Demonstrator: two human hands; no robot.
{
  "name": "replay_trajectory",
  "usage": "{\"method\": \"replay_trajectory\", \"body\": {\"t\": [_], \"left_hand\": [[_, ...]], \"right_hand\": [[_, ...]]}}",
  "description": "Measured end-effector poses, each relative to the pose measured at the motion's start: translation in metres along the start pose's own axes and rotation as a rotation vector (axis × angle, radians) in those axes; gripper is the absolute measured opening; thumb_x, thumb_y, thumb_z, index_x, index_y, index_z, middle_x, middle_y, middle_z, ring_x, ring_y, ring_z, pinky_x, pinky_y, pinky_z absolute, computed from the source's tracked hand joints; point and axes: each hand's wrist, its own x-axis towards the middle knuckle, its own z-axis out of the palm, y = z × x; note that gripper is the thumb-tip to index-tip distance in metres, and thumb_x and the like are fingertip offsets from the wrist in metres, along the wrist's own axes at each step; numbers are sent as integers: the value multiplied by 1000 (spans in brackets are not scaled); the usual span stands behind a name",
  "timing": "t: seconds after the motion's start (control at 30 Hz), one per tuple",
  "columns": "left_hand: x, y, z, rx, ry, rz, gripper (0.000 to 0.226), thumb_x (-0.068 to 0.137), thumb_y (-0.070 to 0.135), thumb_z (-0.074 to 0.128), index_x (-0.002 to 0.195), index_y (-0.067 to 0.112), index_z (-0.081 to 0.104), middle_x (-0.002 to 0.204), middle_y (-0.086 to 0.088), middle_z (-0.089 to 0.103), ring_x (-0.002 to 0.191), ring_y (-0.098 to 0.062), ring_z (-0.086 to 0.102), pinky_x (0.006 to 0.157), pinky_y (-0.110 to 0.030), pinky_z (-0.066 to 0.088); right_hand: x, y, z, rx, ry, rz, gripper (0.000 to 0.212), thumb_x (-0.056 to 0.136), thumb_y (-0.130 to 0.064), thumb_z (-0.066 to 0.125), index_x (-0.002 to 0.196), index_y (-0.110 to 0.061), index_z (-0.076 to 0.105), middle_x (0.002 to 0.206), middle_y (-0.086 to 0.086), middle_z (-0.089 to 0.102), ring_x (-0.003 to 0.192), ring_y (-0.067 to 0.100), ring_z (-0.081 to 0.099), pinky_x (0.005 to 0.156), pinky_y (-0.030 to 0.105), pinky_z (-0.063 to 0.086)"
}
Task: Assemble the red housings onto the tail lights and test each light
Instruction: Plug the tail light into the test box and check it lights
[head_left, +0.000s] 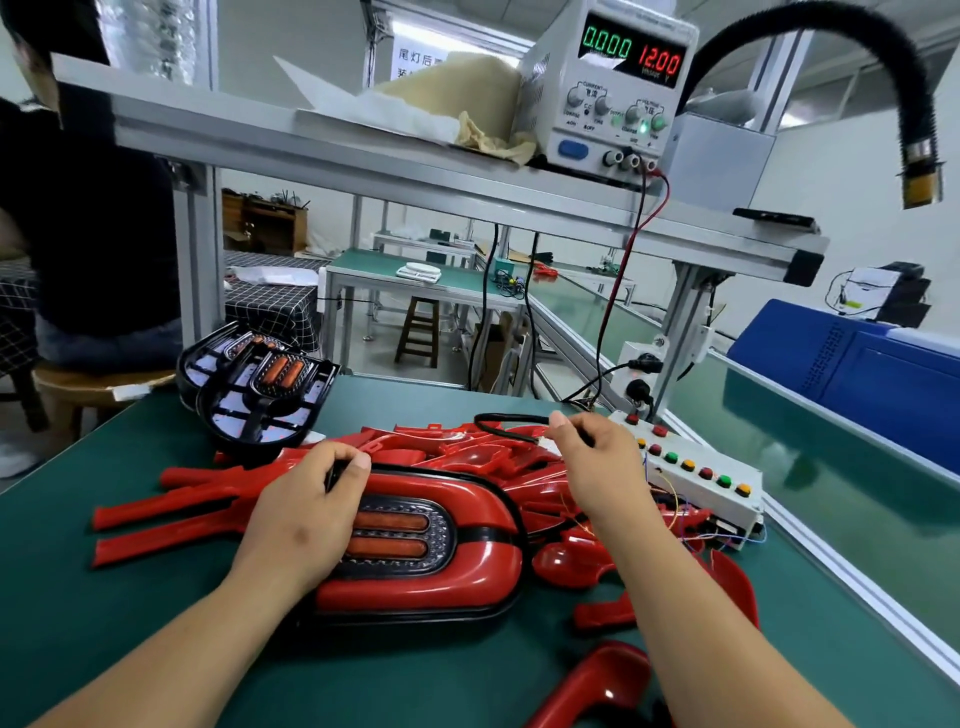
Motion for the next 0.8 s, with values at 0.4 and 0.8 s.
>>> {"method": "replay_trajectory", "body": {"t": [0.4,0.8], "left_hand": [[1,8,-8,75,18,35,18,96,51,42,93,48,60,90,19,64,86,-6,58,72,-29,41],[25,71,4,-113,-14,22,18,100,22,50,104,26,66,93,4,67,82,-16,63,80,-37,52]], "right_hand": [[-15,6,-8,326,45,-90,29,98,-25,56,70,-24,63,53,-20,52,54,-5,47,56,8,40],[-24,-7,-15,183,2,-161,16,94,-26,60,81,-20,68,76,-8,64,83,13,60,92,50,45]]}}
